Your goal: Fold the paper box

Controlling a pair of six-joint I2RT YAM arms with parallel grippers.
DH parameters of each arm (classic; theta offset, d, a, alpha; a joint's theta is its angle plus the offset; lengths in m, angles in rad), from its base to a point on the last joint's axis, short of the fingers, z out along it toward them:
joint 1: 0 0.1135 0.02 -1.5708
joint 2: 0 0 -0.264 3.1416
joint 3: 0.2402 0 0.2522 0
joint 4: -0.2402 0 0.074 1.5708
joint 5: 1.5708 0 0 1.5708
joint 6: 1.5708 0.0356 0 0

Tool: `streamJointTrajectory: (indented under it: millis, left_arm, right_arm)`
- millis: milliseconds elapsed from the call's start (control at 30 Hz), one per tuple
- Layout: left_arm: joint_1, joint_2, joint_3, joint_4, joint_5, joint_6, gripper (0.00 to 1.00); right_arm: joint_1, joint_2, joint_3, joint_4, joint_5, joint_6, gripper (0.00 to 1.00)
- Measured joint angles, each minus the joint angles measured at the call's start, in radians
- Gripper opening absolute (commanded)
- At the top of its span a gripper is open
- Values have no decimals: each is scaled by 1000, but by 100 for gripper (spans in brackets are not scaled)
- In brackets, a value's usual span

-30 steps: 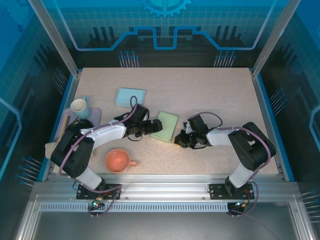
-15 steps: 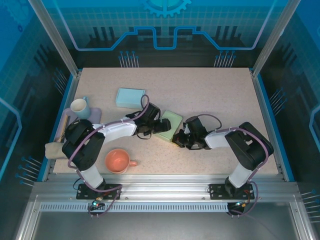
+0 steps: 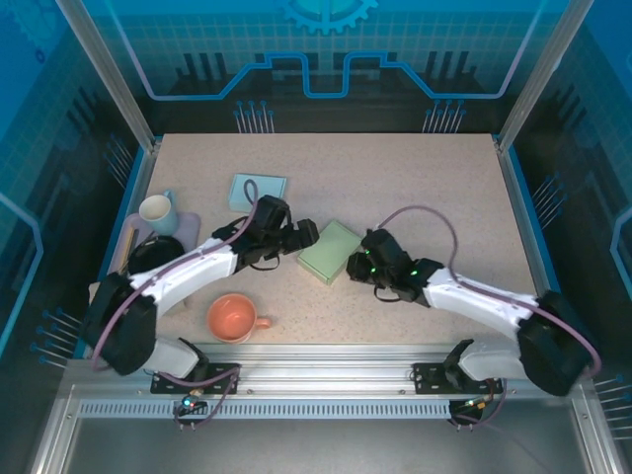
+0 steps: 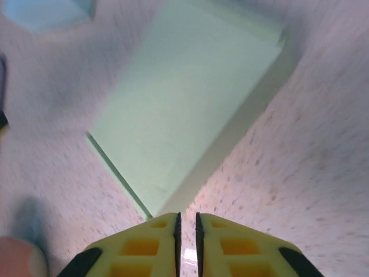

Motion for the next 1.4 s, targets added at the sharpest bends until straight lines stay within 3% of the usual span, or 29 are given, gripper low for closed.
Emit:
streamJointTrajectory:
  millis: [67, 100, 133, 267, 367, 433, 700, 933, 1267, 1400]
  left_arm:
    - [-11, -70, -54, 12, -19, -19, 92]
    - [-23, -97, -84, 19, -27, -34, 91]
    - [-37, -112, -108, 29, -34, -45, 91]
    - [-115, -114, -195, 81, -36, -112, 89]
    - [-143, -69, -214, 129, -37, -159, 88]
    - [-152, -30, -216, 169, -37, -187, 87]
    - [-165, 129, -193, 264, -40, -241, 78]
    - [-164, 222, -110, 290, -50, -242, 70]
    - [-123, 359, -8, 293, -51, -241, 61]
    - [-87, 390, 51, 262, -55, -232, 58]
  right_arm:
    - [-1, -94, 46, -76, 127, -80, 79]
    - [-8, -139, 66, -98, 183, -133, 86]
    - [-21, -169, 76, -105, 211, -183, 87]
    - [-187, -201, 121, -106, 143, -384, 78]
    - [-316, -109, 174, -102, -3, -484, 71]
    - [-350, -17, 219, -100, -95, -544, 69]
    - [-367, 302, 332, -48, -328, -668, 61]
    - [-369, 504, 365, 13, -434, -678, 61]
    - [-375, 603, 363, 57, -466, -674, 59]
    - [-390, 603, 363, 65, -463, -652, 46]
